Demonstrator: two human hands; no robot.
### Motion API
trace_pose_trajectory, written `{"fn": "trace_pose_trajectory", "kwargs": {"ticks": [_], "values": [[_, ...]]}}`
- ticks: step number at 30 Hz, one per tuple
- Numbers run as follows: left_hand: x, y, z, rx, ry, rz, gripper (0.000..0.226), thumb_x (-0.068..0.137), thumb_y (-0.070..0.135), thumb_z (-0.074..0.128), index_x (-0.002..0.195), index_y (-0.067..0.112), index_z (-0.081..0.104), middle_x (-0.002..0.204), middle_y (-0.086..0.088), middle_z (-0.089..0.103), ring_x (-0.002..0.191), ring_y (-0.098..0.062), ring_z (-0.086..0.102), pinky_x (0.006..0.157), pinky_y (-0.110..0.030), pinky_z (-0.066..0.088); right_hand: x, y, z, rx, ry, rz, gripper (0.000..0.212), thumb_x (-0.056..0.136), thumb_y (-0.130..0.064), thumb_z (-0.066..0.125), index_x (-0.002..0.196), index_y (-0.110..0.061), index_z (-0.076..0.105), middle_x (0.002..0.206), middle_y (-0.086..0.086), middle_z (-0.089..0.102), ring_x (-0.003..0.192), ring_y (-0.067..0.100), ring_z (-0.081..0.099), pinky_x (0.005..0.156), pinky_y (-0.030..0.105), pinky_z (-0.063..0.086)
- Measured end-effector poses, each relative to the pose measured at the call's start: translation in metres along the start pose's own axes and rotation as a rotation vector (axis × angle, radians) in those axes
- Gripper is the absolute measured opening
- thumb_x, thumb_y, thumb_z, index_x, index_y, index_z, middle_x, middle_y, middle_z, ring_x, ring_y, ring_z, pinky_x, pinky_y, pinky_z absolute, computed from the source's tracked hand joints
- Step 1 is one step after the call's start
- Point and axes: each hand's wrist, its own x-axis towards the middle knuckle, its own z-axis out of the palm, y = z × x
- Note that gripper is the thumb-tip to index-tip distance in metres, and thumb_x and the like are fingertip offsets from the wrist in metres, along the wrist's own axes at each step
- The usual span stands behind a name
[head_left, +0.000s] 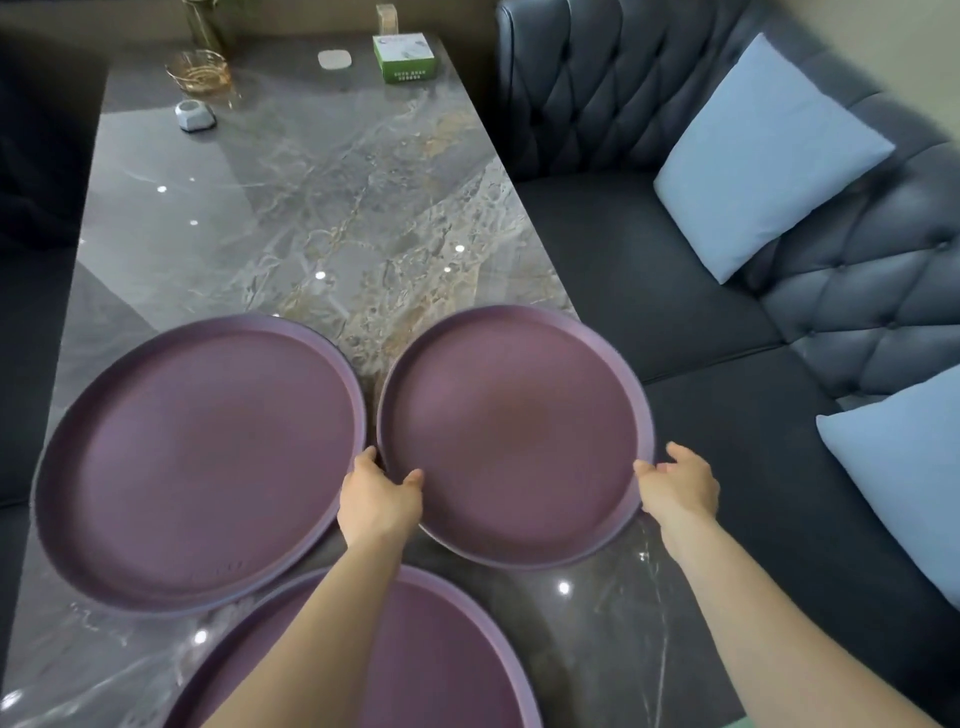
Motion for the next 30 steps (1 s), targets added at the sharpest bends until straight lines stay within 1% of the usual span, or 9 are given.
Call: {"fn": "trace_pose_trajectory", "kwargs": {"ticks": [2,3,7,11,14,17,22,27,30], "values": [[0.002,0.0,-0.003,-0.038,-0.014,0.024,0.059,0.085,0.022,0.071,0.14,0.024,0.05,0.098,0.005,0.066,0.097,-0.026,0.065,0.086,-0.04,0.053,0.005,0.005,-0.007,-0.014,0.028,0.0,0.016,0.087,-0.006,0.061,0.098,-0.01,0.071,0.077,0.003,0.068,0.077,0.031,0.064,0.071,0.04,0.056],[0.001,0.002,-0.004,-0.082,-0.02,0.03,0.056,0.085,0.018,0.071,0.137,0.025,0.052,0.089,0.011,0.062,0.09,-0.022,0.064,0.082,-0.037,0.051,0.006,0.008,-0.01,-0.016,0.042,-0.001,0.012,0.086,-0.003,0.058,0.086,-0.007,0.069,0.069,0.004,0.065,0.067,0.029,0.058,0.063,0.036,0.05],[-0.011,0.007,-0.019,-0.2,-0.044,0.046,0.047,0.08,0.006,0.071,0.121,0.024,0.057,0.09,0.014,0.061,0.092,-0.018,0.064,0.079,-0.033,0.048,-0.01,0.017,-0.018,-0.012,0.077,-0.002,0.015,0.082,0.001,0.054,0.067,-0.001,0.055,0.061,0.007,0.059,0.055,0.026,0.046,0.053,0.03,0.037],[-0.026,-0.016,-0.05,-0.282,-0.033,0.046,0.053,0.068,0.005,0.069,0.114,0.028,0.056,0.089,0.007,0.064,0.089,-0.022,0.066,0.083,-0.044,0.055,-0.044,0.026,-0.014,0.038,0.031,-0.01,0.005,0.087,-0.006,0.057,0.082,-0.005,0.06,0.08,0.008,0.066,0.067,0.025,0.057,0.058,0.033,0.044],[-0.039,-0.045,-0.078,-0.227,0.018,0.089,0.046,0.076,0.029,0.073,0.117,0.042,0.054,0.086,-0.001,0.065,0.085,-0.024,0.065,0.077,-0.039,0.05,-0.075,0.033,-0.01,0.089,0.015,-0.023,0.01,0.089,-0.008,0.058,0.098,-0.012,0.057,0.088,0.004,0.063,0.078,0.026,0.059,0.067,0.036,0.047],[-0.051,-0.082,-0.104,-0.157,0.087,0.064,0.034,0.08,0.046,0.071,0.11,0.036,0.06,0.093,-0.002,0.067,0.095,-0.031,0.063,0.083,-0.04,0.049,-0.114,0.049,-0.004,0.11,-0.019,-0.065,0.014,0.089,-0.005,0.058,0.098,-0.015,0.057,0.086,0.0,0.062,0.077,0.023,0.06,0.067,0.034,0.047],[-0.079,-0.156,-0.142,-0.133,0.152,0.035,0.03,0.081,0.044,0.073,0.088,0.02,0.055,0.08,0.002,0.064,0.086,-0.032,0.06,0.079,-0.041,0.046,-0.173,0.099,0.015,0.065,-0.073,-0.088,0.022,0.082,-0.002,0.064,0.082,-0.024,0.058,0.088,0.003,0.071,0.082,0.028,0.068,0.082,0.051,0.058],[-0.104,-0.217,-0.164,-0.012,0.126,0.122,0.022,0.084,0.038,0.072,0.099,0.033,0.057,0.073,0.002,0.064,0.072,-0.023,0.061,0.067,-0.039,0.044,-0.225,0.138,0.026,-0.018,-0.034,-0.127,0.023,0.079,-0.005,0.068,0.081,-0.026,0.06,0.081,-0.003,0.071,0.078,0.026,0.069,0.078,0.047,0.058],[-0.115,-0.241,-0.169,0.055,0.135,0.118,0.018,0.084,0.033,0.072,0.096,0.032,0.058,0.079,0.004,0.064,0.074,-0.021,0.058,0.07,-0.04,0.045,-0.249,0.154,0.026,-0.056,-0.005,-0.161,0.022,0.079,0.001,0.067,0.082,-0.02,0.062,0.078,-0.003,0.07,0.077,0.026,0.068,0.074,0.042,0.057]]}}
